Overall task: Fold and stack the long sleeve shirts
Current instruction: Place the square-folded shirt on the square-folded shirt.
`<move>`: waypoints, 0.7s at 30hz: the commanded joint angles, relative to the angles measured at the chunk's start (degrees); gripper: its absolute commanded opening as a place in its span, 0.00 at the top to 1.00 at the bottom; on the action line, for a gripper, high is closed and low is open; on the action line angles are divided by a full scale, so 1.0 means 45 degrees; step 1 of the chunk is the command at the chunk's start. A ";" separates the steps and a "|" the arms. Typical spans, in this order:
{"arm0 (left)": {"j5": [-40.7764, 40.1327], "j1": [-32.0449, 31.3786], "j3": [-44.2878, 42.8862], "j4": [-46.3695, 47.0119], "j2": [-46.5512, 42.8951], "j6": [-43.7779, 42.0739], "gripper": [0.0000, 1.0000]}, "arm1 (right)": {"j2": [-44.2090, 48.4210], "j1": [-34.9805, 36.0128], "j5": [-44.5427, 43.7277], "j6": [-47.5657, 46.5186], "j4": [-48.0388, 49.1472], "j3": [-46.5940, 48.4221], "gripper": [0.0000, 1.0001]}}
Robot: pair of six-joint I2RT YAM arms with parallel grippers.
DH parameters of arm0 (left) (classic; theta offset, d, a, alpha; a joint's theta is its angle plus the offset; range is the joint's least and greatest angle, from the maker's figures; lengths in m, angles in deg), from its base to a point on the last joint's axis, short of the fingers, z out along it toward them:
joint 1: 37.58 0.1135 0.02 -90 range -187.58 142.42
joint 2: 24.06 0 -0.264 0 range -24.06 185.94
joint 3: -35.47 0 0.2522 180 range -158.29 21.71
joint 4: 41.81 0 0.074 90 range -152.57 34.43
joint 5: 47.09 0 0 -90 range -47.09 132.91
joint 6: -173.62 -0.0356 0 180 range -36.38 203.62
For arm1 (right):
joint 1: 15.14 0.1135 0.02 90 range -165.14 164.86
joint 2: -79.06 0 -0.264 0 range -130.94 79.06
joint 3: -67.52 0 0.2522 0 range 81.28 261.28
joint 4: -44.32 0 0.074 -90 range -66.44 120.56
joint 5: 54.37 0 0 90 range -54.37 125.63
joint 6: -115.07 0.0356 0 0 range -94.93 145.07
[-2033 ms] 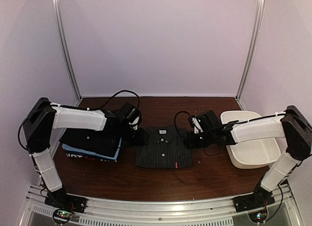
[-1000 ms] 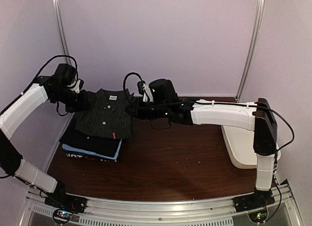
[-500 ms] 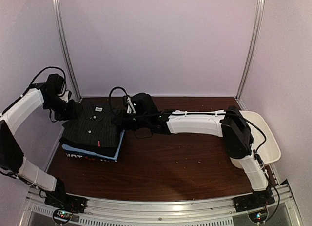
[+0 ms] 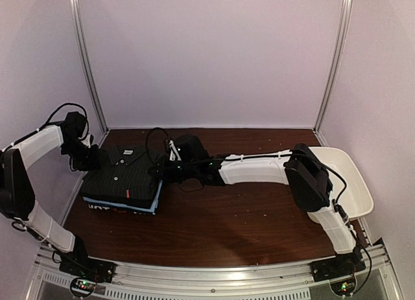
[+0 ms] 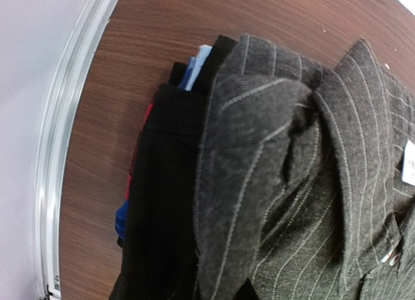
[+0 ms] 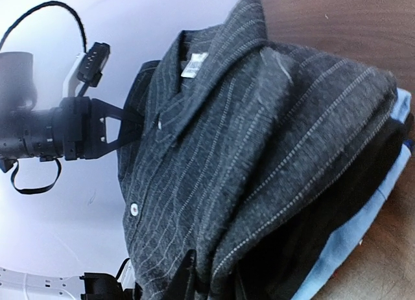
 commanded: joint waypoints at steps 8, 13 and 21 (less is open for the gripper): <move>-0.1790 0.0296 -0.1404 0.0364 -0.0720 -0.0074 0.26 | 0.1838 -0.0124 -0.0266 -0.1538 -0.1076 -0.1184 0.46; -0.1268 -0.0760 -0.2098 0.0031 -0.1530 0.0292 0.15 | 0.3337 -0.0273 -0.0896 -0.2164 -0.1095 -0.2538 0.11; -0.1426 -0.4568 -0.2522 0.0089 -0.2025 0.2091 0.11 | 0.6097 -0.0730 -0.2528 -0.3112 -0.1386 -0.5077 0.00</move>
